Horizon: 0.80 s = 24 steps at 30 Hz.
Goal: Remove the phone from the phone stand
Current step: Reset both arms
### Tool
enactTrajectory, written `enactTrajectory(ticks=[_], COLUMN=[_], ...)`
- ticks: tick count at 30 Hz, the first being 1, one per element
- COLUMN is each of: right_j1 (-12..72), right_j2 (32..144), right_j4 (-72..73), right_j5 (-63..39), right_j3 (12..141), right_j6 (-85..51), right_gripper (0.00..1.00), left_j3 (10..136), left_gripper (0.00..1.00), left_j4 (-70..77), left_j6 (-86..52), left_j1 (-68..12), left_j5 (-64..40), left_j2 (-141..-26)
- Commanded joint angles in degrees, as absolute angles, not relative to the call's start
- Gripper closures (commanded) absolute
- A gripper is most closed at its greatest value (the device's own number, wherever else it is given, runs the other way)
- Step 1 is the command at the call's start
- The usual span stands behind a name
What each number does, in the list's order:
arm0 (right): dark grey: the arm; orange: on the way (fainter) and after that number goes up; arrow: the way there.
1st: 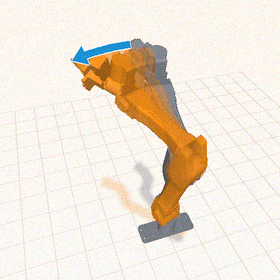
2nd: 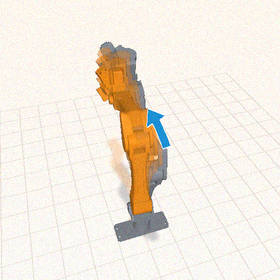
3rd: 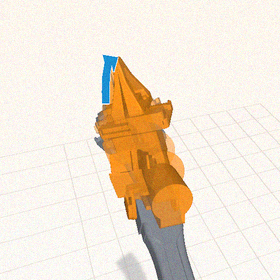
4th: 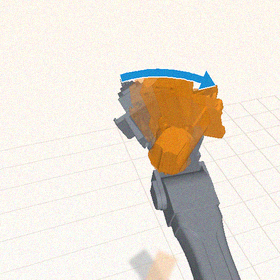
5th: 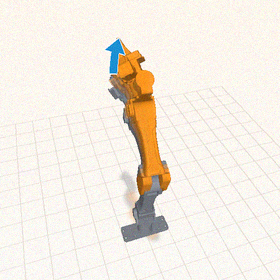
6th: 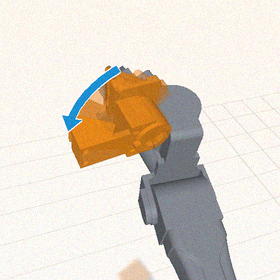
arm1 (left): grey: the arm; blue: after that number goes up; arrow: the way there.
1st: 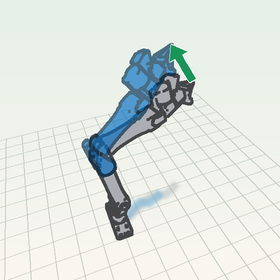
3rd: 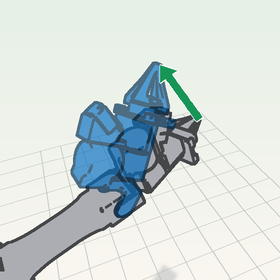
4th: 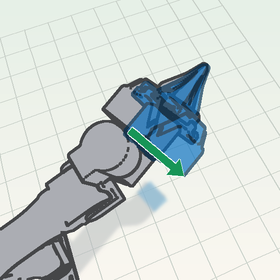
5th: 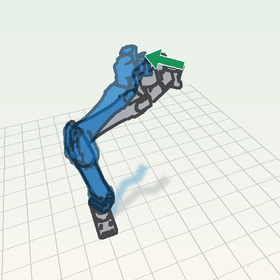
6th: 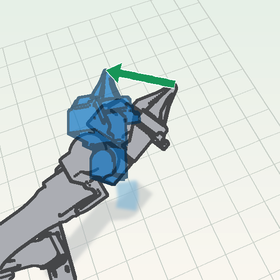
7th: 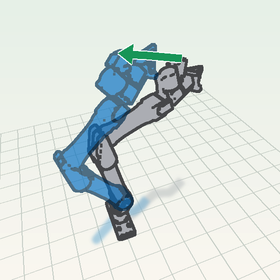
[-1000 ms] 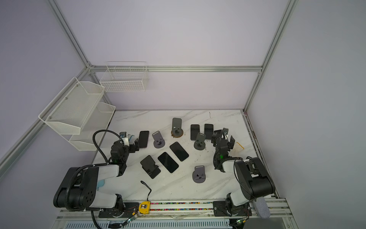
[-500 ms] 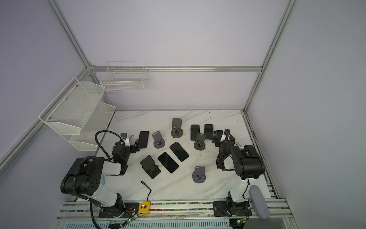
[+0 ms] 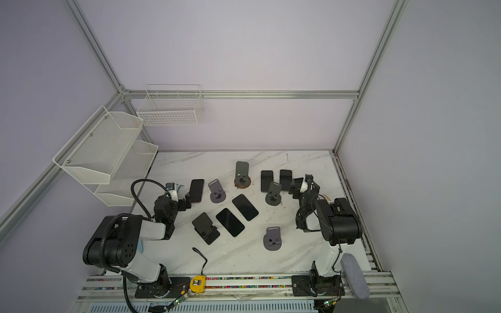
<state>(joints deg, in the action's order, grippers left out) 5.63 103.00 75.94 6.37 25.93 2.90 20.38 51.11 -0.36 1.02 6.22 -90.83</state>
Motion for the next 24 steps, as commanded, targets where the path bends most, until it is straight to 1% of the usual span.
enactTrajectory(ticks=[1,24], right_j1=[5.38,4.97], right_j2=[102.14,102.05], right_j4=[76.69,76.12], right_j5=[6.42,6.15], right_j3=[26.70,26.97], right_j6=[3.97,3.87], right_gripper=[0.03,0.03], left_j3=[21.94,21.97], left_gripper=[0.00,0.00], left_j4=[53.09,53.08], left_j6=[-0.01,0.00], left_j1=[1.49,1.48], left_j5=[5.88,5.84], left_j2=[-89.63,-89.65])
